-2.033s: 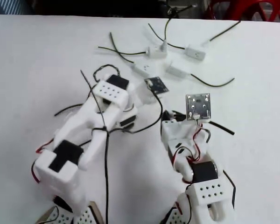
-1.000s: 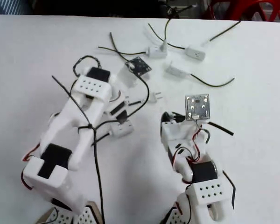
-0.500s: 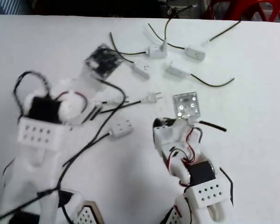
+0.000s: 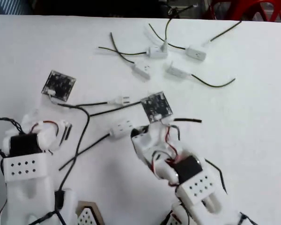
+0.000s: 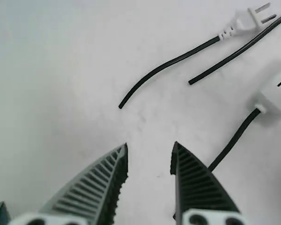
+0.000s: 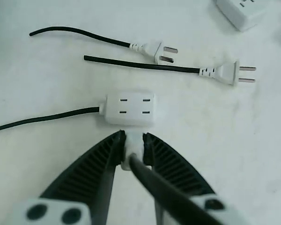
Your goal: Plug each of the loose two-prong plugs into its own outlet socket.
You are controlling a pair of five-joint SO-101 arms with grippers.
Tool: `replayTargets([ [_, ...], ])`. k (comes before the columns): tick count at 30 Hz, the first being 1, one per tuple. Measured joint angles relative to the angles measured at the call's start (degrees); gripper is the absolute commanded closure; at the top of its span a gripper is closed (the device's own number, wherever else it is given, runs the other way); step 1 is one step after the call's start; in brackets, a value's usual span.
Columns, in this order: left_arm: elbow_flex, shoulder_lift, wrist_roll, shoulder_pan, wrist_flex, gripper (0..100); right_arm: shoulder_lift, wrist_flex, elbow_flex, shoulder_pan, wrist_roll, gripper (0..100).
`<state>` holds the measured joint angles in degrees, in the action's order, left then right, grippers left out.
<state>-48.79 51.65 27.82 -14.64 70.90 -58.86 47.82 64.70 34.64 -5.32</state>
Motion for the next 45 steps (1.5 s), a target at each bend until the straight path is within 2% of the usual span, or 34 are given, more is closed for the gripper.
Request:
replayTargets([
  [6, -10.6, 1.2, -5.1, -3.1, -8.5, 84, 12.7, -0.2, -5.5, 0.7, 0.0, 98.2],
  [17, -22.0, 1.3, -5.9, -3.8, -18.8, 84, 27.8, -12.0, -8.9, 1.6, 2.2, 98.2],
  [28, -22.4, 1.3, -5.9, -3.8, -19.5, 84, 43.1, -12.8, -18.6, -1.1, 2.3, 98.2],
  [45, -23.2, 1.3, -5.9, -3.8, -19.5, 84, 45.0, -14.8, -19.7, -1.6, 2.6, 98.2],
])
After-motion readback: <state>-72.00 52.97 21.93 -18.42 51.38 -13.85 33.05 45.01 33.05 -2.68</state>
